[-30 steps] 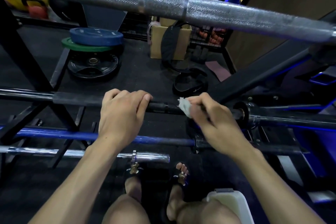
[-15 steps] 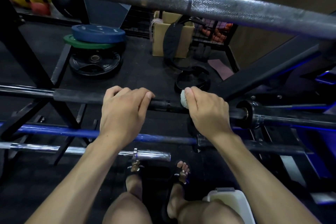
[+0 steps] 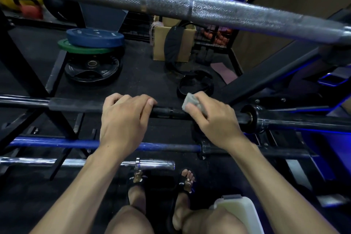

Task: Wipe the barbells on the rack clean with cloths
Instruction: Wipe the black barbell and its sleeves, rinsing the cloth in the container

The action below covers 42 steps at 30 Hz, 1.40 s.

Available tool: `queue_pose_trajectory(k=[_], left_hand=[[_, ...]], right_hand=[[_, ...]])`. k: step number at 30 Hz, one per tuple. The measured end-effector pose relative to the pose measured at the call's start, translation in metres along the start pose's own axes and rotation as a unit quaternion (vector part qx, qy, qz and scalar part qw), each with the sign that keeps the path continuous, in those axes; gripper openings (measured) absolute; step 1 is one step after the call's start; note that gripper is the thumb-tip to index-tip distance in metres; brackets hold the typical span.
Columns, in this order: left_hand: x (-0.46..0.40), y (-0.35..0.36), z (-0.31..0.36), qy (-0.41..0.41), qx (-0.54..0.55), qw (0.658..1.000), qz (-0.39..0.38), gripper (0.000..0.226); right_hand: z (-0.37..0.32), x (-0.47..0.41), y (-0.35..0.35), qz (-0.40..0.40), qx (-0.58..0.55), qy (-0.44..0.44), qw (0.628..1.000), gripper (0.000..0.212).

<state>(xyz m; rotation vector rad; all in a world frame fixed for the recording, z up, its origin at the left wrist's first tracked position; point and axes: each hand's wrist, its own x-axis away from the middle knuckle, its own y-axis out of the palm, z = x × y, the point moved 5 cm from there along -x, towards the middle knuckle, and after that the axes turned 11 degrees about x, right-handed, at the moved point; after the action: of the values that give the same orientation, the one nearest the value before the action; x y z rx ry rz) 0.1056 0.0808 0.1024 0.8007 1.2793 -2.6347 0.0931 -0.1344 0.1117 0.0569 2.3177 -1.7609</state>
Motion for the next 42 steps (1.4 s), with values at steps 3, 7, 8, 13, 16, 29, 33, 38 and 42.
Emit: queue_pose_trajectory(k=[3, 7, 8, 13, 16, 29, 33, 38, 42], left_hand=[[0.003, -0.001, -0.003, -0.003, -0.007, 1.0, 0.003, 0.033], [0.001, 0.002, -0.003, -0.01, -0.008, 1.0, -0.002, 0.034], [0.001, 0.002, -0.003, -0.009, -0.007, 1.0, -0.002, 0.034], [0.003, 0.005, -0.003, 0.001, -0.035, 0.999, -0.016, 0.035], [0.002, 0.006, -0.002, 0.002, -0.041, 0.999, -0.025, 0.036], [-0.001, 0.002, -0.003, -0.006, -0.021, 1.0, -0.018, 0.039], [-0.002, 0.003, -0.004, -0.009, -0.02, 1.0, -0.014, 0.036], [0.001, 0.003, -0.004, -0.008, -0.01, 1.0, -0.013, 0.035], [-0.002, 0.004, -0.005, -0.014, -0.004, 1.0, -0.014, 0.035]], right_hand=[[-0.003, 0.014, 0.001, 0.043, -0.02, -0.034, 0.998, 0.006], [-0.005, 0.017, 0.004, 0.086, -0.018, -0.066, 0.994, 0.014], [-0.006, 0.018, 0.005, 0.093, -0.016, -0.077, 0.993, 0.018], [-0.023, 0.013, 0.007, 0.134, 0.043, -0.055, 0.989, 0.023], [-0.03, -0.001, 0.005, 0.093, 0.036, -0.007, 0.995, 0.027], [0.021, 0.016, -0.043, 0.146, -0.076, 0.13, 0.978, 0.04], [0.011, 0.015, -0.043, 0.127, -0.016, 0.108, 0.986, 0.025], [0.012, 0.016, -0.037, 0.101, 0.13, 0.179, 0.97, 0.03], [-0.037, 0.005, -0.012, 0.046, 0.147, 0.172, 0.973, 0.025]])
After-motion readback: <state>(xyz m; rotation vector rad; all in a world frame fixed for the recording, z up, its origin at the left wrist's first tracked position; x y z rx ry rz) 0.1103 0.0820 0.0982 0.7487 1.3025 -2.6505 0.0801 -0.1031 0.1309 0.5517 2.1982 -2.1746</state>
